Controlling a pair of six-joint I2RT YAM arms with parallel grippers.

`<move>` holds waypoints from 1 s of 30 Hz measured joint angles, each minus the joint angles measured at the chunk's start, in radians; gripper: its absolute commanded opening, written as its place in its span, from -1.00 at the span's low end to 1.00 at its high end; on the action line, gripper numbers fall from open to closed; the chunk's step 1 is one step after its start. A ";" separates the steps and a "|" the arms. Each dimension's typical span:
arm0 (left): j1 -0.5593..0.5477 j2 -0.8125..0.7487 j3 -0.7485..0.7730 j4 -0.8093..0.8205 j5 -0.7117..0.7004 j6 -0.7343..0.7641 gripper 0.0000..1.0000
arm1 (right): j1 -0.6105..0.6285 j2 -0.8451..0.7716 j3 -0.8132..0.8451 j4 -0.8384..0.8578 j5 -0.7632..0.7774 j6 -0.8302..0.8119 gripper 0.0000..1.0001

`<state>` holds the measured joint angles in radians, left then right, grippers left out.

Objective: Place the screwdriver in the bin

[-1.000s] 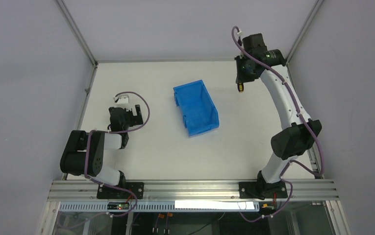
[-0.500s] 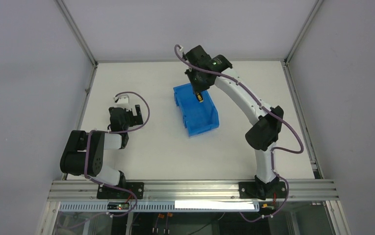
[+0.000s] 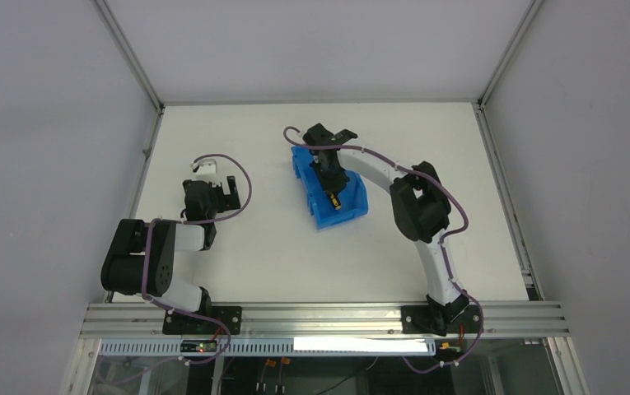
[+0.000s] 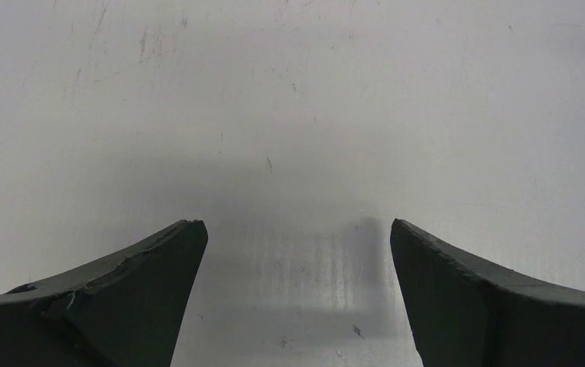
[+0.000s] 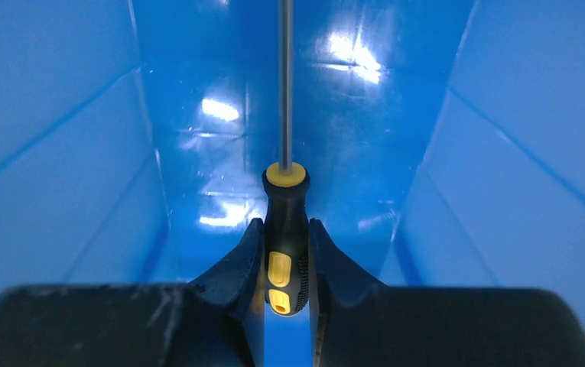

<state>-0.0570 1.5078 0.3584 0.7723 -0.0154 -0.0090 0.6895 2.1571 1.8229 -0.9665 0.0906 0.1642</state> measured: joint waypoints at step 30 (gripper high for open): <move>0.000 0.000 0.000 0.000 0.000 0.000 0.99 | 0.014 -0.238 0.006 0.010 0.083 -0.011 0.97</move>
<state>-0.0570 1.5078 0.3584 0.7723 -0.0154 -0.0090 0.7033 1.9190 1.8286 -0.9565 0.1734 0.1532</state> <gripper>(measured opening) 0.996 0.762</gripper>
